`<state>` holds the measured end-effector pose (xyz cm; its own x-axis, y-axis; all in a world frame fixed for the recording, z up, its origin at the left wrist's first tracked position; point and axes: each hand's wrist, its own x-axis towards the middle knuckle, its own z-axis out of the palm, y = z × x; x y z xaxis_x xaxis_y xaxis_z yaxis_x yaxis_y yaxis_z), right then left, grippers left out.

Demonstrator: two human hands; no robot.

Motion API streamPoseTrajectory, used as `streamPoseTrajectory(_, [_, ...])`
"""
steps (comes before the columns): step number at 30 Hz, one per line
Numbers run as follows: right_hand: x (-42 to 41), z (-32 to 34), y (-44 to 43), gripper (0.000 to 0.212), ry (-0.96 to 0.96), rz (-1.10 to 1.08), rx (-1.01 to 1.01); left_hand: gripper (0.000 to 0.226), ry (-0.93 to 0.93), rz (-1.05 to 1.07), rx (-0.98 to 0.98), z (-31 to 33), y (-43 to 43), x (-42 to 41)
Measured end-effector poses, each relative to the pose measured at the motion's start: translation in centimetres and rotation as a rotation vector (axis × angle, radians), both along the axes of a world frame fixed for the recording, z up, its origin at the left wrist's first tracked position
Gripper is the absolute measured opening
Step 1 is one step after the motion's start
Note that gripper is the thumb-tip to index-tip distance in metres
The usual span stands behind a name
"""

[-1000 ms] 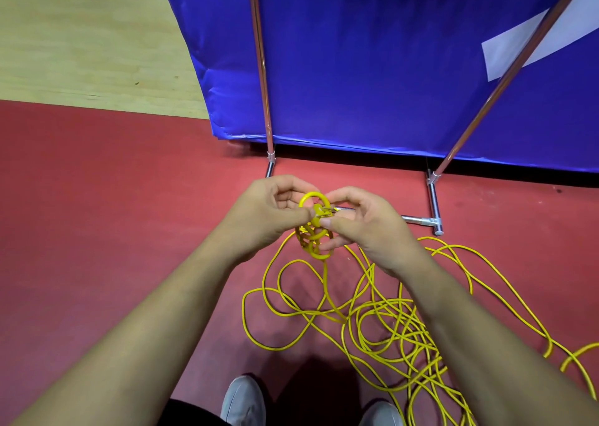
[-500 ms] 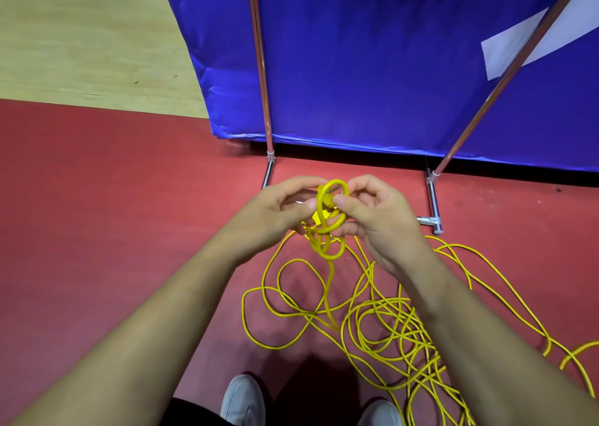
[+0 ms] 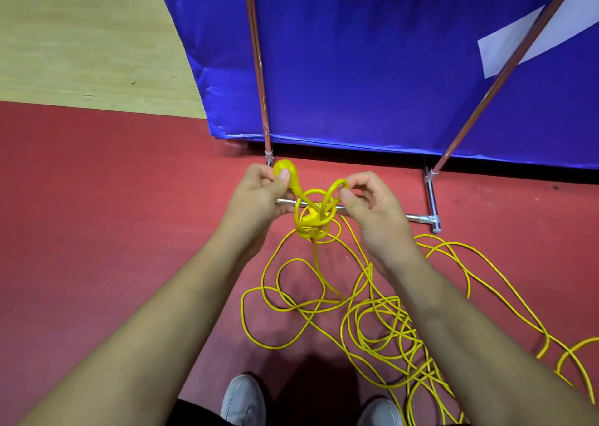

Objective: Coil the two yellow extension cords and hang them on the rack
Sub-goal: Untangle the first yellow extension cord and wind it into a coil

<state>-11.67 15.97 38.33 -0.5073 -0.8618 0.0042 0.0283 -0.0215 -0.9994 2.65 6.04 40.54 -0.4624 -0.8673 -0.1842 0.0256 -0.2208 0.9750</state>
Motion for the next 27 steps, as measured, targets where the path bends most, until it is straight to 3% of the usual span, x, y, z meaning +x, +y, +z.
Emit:
streamPoseTrajectory(2, [0.0, -0.1, 0.1, 0.010, -0.168, 0.081, -0.020, 0.010, 0.099, 0.044, 0.123, 0.1, -0.1, 0.0])
streamPoseTrajectory(5, [0.4, 0.1, 0.1, 0.006, -0.343, 0.211, -0.014, 0.011, 0.184, 0.065, 0.156, 0.4, 0.1, -0.1])
streamPoseTrajectory(11, [0.5, 0.0, 0.0, 0.034, -0.226, 0.397, 0.060, 0.014, 0.337, 0.092, 0.233, 1.1, -0.4, 0.4])
streamPoseTrajectory(16, [0.3, -0.4, 0.1, 0.017, -0.137, 0.259, 0.075, 0.021, 0.124, -0.155, 0.064, 1.5, -0.4, 1.3])
streamPoseTrajectory(19, [-0.2, -0.4, -0.1, 0.015, -0.131, 0.157, 0.054, 0.031, -0.002, -0.233, 0.109, 1.4, -0.3, 1.5])
streamPoseTrajectory(21, [-0.2, -0.5, -0.3, 0.019, -0.109, 0.123, 0.030, 0.033, 0.029, -0.248, 0.203, 1.3, 0.2, 1.3])
streamPoseTrajectory(24, [0.2, -0.2, -0.3, 0.016, -0.100, 0.140, 0.002, 0.030, 0.082, -0.226, 0.151, 0.8, 0.4, 1.0])
streamPoseTrajectory(27, [0.4, 0.0, -0.2, 0.027, -0.186, 0.206, -0.044, 0.030, 0.169, -0.119, 0.173, 0.8, 0.2, 0.6])
